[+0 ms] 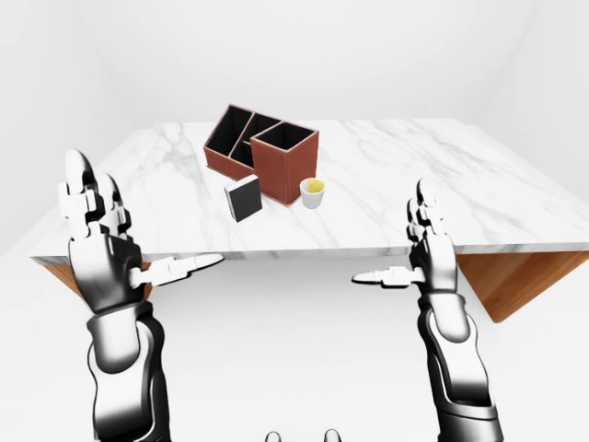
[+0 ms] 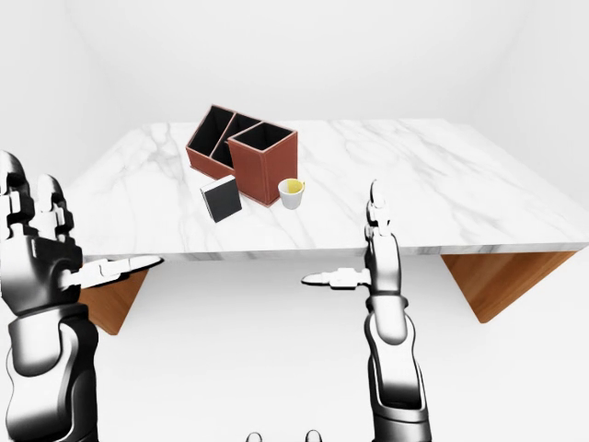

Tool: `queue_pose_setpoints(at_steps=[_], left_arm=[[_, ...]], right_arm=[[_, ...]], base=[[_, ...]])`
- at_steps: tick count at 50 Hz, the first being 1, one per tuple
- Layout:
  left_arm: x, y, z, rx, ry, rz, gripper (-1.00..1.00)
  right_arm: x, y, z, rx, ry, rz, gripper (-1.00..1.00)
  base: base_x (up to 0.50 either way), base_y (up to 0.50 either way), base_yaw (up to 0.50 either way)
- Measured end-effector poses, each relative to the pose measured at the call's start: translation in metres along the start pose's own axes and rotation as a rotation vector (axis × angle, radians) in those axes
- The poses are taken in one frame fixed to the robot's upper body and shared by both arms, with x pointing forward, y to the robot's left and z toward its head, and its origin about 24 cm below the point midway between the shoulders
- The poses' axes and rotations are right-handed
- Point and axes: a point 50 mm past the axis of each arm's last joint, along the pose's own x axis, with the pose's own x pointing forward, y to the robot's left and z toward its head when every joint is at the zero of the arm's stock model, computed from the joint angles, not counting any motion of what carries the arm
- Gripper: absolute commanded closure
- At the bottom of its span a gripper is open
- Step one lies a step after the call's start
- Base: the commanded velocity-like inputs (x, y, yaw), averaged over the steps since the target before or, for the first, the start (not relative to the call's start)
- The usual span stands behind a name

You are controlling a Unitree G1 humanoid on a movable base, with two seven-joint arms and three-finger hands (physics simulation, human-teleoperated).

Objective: Pick up the book and place it in the right compartment of the caddy.

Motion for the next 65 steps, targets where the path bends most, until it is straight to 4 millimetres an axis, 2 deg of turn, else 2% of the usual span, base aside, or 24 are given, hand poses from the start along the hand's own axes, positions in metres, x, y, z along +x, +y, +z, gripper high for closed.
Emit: queue_pose_setpoints(at_steps=[12, 27, 50, 65], left_arm=[[-0.001, 0.012, 0.018, -0.007, -0.074, 0.058, -1.00], [-0.004, 0.023, 0.035, -0.021, -0.146, 0.121, -1.00], [-0.010, 0.045, 0.052, -0.060, -0.215, 0.271, -1.00], [-0.013, 0.055, 0.054, -0.065, -0.222, 0.338, -1.00]], right_arm=[[-0.002, -0.004, 0.027, -0.018, -0.105, -0.016, -1.00], [-0.008, -0.007, 0.045, -0.036, -0.186, -0.040, -1.00], [-0.017, -0.006, 0.055, -0.053, -0.264, -0.043, -1.00], [-0.019, -0.004, 0.057, -0.060, -0.281, -0.040, -1.00]], base=[[0.00, 0.00, 0.00], [0.00, 0.00, 0.00], [0.00, 0.00, 0.00], [0.00, 0.00, 0.25]])
